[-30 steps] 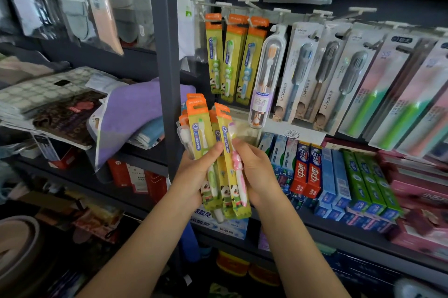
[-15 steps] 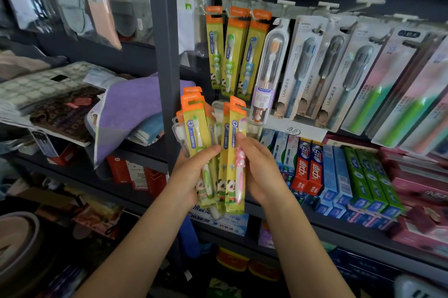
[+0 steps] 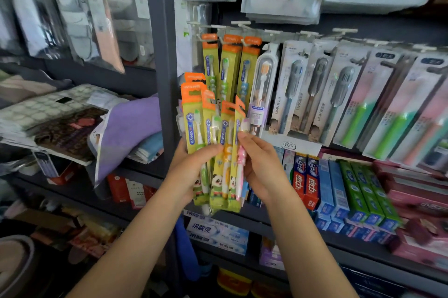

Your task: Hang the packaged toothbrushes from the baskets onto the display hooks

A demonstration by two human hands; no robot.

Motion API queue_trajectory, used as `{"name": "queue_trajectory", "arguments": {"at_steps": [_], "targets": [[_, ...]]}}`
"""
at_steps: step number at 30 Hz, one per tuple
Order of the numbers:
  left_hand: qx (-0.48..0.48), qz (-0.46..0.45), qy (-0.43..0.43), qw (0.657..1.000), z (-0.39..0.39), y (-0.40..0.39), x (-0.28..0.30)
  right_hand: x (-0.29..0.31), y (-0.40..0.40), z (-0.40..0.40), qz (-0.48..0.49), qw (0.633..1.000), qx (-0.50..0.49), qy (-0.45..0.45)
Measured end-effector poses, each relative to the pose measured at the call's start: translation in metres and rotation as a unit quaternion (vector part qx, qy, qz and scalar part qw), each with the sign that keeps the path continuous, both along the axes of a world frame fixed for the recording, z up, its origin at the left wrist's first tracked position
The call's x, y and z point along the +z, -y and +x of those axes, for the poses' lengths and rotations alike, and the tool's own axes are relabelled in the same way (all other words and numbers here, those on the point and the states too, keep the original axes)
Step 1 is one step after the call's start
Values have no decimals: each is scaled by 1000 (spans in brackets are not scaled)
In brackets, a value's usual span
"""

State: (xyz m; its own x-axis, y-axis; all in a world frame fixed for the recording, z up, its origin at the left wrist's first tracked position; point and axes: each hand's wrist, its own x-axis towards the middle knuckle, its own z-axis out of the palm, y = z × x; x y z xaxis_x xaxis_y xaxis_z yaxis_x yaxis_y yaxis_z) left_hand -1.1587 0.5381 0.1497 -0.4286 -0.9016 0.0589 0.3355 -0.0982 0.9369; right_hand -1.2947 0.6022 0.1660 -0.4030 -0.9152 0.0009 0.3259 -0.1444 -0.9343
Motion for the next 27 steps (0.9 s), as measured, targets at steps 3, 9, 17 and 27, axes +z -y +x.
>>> {"name": "queue_trajectory", "arguments": {"at_steps": [3,9,17,27], "targets": [[3,-13,5,1000,-5,-3,7,7,-2,2,-15,999,15,25],[37,-18,-2,999,-14,-7,12,13,-6,7,6,995,85,47],[57,-11,-12,998,-8,-8,15,12,-6,-2,-17,993,93,63],[178,-87,-29,980,27,3,38,35,32,3,-48,984,13,-174]]}}
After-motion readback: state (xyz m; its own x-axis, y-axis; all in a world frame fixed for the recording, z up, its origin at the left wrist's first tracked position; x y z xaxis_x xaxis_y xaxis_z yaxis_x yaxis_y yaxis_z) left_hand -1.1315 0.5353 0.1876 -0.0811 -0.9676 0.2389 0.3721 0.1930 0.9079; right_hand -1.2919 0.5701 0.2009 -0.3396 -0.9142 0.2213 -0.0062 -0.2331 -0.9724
